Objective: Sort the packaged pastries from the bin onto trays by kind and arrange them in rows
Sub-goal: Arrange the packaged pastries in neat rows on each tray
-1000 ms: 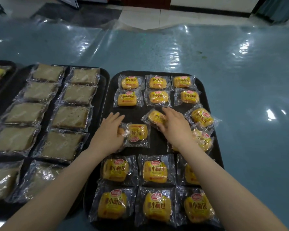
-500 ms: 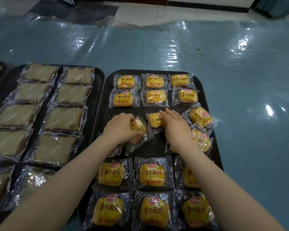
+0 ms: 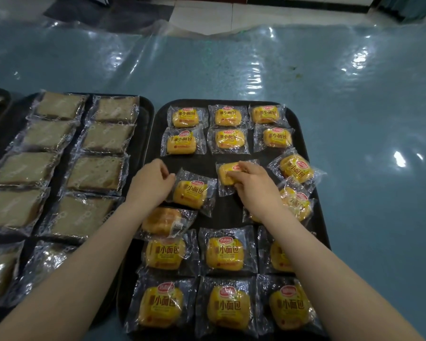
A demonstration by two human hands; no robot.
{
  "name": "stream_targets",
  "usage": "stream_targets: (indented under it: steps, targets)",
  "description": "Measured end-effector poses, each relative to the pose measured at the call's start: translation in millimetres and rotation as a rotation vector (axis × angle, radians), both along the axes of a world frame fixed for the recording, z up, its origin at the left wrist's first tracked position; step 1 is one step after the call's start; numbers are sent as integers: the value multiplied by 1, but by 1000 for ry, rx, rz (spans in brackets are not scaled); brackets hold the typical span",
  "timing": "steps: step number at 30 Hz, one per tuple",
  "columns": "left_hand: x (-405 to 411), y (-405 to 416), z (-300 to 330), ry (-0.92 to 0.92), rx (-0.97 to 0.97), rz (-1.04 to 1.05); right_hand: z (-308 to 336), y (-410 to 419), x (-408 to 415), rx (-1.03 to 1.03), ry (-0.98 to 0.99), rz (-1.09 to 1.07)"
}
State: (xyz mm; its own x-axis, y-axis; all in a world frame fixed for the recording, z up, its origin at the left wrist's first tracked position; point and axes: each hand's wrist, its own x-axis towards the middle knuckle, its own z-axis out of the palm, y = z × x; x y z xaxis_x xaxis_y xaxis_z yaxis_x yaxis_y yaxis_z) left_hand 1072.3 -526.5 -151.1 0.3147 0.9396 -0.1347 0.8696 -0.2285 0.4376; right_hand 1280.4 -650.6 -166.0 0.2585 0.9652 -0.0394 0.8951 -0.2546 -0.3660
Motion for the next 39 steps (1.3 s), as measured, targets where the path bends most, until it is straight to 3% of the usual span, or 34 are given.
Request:
stream_targets:
  steps: [2,3,6,9,19,25,29,32,39]
  targets:
    - [1,-7,4,-118,138,-288,-5,0,-2,-90,-37,58]
    - [3,-11,2,-124,111,-448,-9,0,-3,-138,-59,97]
    - [8,-31,-10,185,-84,-713,-15,1,-6,-197,-60,176]
    - [7,-38,-25,361,-123,-697,-18,7,-7,-215,-53,215]
    - [23,-10,-36,314,51,-400,-6,14,-12,-178,-24,153]
    - [29,-29,-25,173,122,-484,21,-9,15,130,7,-152]
    - [42,-45,-15,148,112,-536,23,-21,52,0,-52,-337]
    - [54,-54,-14,154,72,-596,14,-29,65,-175,-148,-282]
    - [88,-49,-21,287,-97,-621,5,-40,69,-106,16,-135]
